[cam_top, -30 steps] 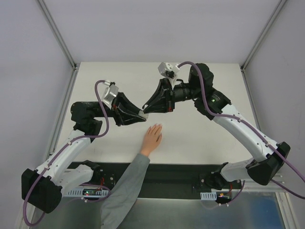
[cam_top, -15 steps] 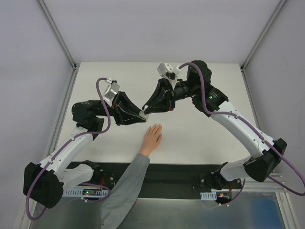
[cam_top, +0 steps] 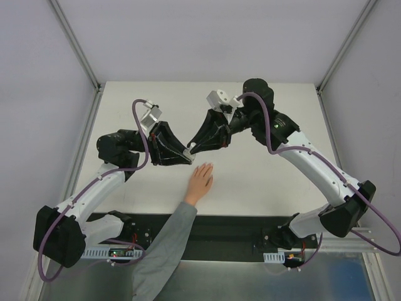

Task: Paint the nails

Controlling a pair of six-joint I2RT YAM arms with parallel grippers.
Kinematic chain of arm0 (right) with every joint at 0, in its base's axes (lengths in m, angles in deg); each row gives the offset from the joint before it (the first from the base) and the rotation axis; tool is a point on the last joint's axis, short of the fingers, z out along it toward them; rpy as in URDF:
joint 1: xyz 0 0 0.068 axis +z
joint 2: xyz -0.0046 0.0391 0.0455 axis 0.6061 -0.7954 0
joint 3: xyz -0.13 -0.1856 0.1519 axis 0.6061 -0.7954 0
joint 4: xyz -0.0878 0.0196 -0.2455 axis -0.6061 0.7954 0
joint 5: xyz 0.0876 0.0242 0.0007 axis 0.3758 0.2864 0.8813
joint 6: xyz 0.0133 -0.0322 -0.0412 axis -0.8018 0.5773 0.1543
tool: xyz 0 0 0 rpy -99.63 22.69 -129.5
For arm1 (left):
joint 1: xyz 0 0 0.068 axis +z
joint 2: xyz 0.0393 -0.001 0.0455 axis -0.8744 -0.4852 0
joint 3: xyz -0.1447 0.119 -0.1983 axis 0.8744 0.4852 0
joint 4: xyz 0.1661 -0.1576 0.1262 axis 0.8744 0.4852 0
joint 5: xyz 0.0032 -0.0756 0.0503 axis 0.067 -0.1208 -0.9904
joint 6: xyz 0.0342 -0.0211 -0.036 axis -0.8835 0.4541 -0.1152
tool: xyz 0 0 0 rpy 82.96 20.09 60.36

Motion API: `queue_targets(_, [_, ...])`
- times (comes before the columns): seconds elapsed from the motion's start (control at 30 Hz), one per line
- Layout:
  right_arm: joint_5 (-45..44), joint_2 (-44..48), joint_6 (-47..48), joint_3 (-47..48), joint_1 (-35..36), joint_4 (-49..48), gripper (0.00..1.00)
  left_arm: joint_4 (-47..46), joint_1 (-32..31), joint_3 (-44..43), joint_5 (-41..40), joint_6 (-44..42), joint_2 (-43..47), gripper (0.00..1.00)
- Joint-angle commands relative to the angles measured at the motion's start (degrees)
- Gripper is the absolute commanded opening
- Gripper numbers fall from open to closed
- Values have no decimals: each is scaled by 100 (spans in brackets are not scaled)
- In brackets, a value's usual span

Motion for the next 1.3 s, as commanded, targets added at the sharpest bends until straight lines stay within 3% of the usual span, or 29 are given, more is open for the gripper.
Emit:
queue_targets(0.0, [-21, -143, 467, -5, 241, 78, 0, -401, -53, -235, -462, -329, 304, 0])
queue_targets(0.13, [-565, -152, 160, -101, 382, -10, 0, 985, -53, -261, -708, -1496, 646, 0])
queue_targets(0.23, [-864, -91, -384, -425, 408, -587, 0, 2349, -53, -375, -919, -2910, 963, 0])
queue_targets(0.3, [-1067, -12, -692, -550, 426, -713, 1, 2814, -53, -437, -1007, -3221, 1051, 0])
queue_targets(0.5, [-1989, 94, -1001, -700, 601, -837, 0, 3115, -53, -393, -1631, -3775, 1165, 0])
queue_targets(0.7, [-3631, 270, -992, -796, 917, -336, 0, 3696, -53, -463, -2430, -4303, 1271, 0])
queue_targets(0.97, [-5512, 779, -939, -1077, 1357, 182, 0, 4511, -53, -656, -2800, -4891, 1402, 0])
queue_targets(1.07, [-6898, 858, -1009, -911, 1838, 569, 0, 4698, -53, -648, -3090, -5024, 1499, 0])
queue_targets(1.1, [-8139, 850, -1201, -858, 2041, 683, 0, 4715, -53, -622, -3178, -5024, 1526, 0])
queue_targets(1.17, [-9795, 727, -1754, -718, 2654, 850, 0, 4724, -53, -551, -3511, -5042, 1587, 0])
queue_targets(1.2, [-11222, 666, -2575, -665, 2850, 1103, 0, 4724, -53, -534, -3652, -5059, 1605, 0])
queue_targets(1.27, [-12758, 429, -3387, -559, 3541, 1307, 0, 4716, -53, -472, -4002, -5024, 1666, 0])
